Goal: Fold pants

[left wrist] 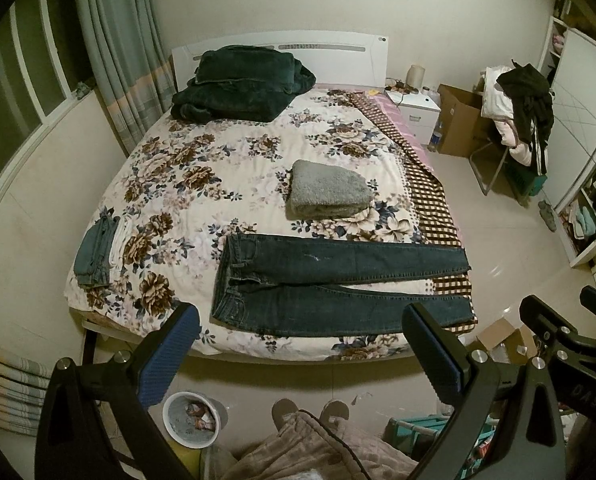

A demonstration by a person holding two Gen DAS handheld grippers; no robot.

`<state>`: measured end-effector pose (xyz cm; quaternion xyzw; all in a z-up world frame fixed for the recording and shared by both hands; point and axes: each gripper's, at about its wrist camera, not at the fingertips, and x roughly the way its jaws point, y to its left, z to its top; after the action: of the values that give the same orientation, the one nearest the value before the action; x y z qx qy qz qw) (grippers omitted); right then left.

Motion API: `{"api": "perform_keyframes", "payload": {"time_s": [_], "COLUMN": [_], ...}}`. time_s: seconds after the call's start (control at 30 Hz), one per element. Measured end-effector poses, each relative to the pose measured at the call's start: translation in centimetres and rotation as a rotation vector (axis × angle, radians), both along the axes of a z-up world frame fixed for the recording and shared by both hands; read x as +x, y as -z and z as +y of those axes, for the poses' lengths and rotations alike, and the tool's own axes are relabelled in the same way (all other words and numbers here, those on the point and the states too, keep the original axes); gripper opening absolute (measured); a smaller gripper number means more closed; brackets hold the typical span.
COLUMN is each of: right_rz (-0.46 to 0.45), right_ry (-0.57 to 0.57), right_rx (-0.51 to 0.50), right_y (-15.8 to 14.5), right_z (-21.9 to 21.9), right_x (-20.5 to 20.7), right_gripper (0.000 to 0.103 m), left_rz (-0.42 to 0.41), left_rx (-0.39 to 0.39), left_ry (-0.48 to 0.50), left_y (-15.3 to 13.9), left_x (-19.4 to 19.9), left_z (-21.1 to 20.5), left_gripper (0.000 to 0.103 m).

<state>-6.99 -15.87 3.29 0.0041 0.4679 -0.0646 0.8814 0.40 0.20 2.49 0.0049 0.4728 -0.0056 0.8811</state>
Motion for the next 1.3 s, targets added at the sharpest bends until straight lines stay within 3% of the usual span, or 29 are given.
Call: {"api": "perform_keyframes", "payload": {"time_s": [0.17, 1.03, 1.3], "right_rz": [-0.002, -0.008, 0.002], "right_ry": [-0.001, 0.001, -0.006], "right_rx": [0.0, 0.001, 0.01], "right_y": [-1.1, -0.5, -2.7], "right_z": [0.1, 0.1, 1.6], "right_x": [0.7, 0.1, 0.8], "right_gripper": [0.103, 0.103, 0.103], "left_rz": [-0.002, -0.012, -0.008], "left_rx": [0.0, -0.008, -0.005], "left_ry": [-0.001, -0.004, -0.007], "left_y": [-0.3, -1.4, -1.8], "left_x": [0.1, 0.3, 0.5], "left_z": [0.0, 0.9, 0.8], "left_gripper": [0.103, 0.103, 0.103]}}
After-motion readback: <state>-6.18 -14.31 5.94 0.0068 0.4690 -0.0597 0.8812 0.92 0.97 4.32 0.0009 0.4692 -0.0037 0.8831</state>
